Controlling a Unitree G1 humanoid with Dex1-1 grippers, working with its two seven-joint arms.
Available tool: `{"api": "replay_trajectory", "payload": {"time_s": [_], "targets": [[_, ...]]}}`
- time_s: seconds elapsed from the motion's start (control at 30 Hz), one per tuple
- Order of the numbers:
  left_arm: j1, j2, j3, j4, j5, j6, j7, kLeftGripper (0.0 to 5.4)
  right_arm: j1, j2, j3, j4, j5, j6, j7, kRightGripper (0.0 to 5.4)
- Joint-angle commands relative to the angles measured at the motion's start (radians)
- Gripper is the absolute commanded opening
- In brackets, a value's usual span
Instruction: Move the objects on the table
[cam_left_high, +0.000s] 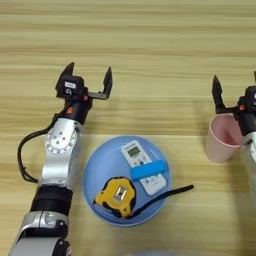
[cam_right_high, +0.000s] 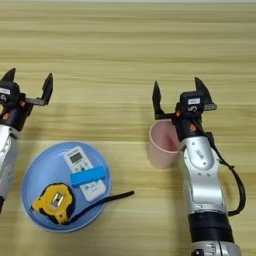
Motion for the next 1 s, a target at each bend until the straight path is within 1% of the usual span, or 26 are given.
{"api": "replay_trajectory", "payload": {"time_s": [0.03,0.67,0.83,1.0], "targets": [[-0.003,-0.002,-0.003,-0.014,0.006,0.003,0.004,5.38,-0.008,-0.006,-0.001,-0.006,-0.001,0.007,0.006,5.40],[-0.001,-0.004,-0.005,-0.019,0.008,0.007,0.006,5.38,-0.007,-0.008,-0.001,-0.006,0.003,0.008,0.013,5.40],[-0.001,-0.010,-0.009,-0.015,0.014,0.003,0.012,5.38,0.000,-0.009,-0.003,-0.014,0.017,0.004,0.032,5.40],[0.000,-0.015,-0.016,-0.015,0.019,0.003,0.021,5.38,0.013,-0.015,-0.014,-0.058,0.046,0.014,0.058,5.40]]}}
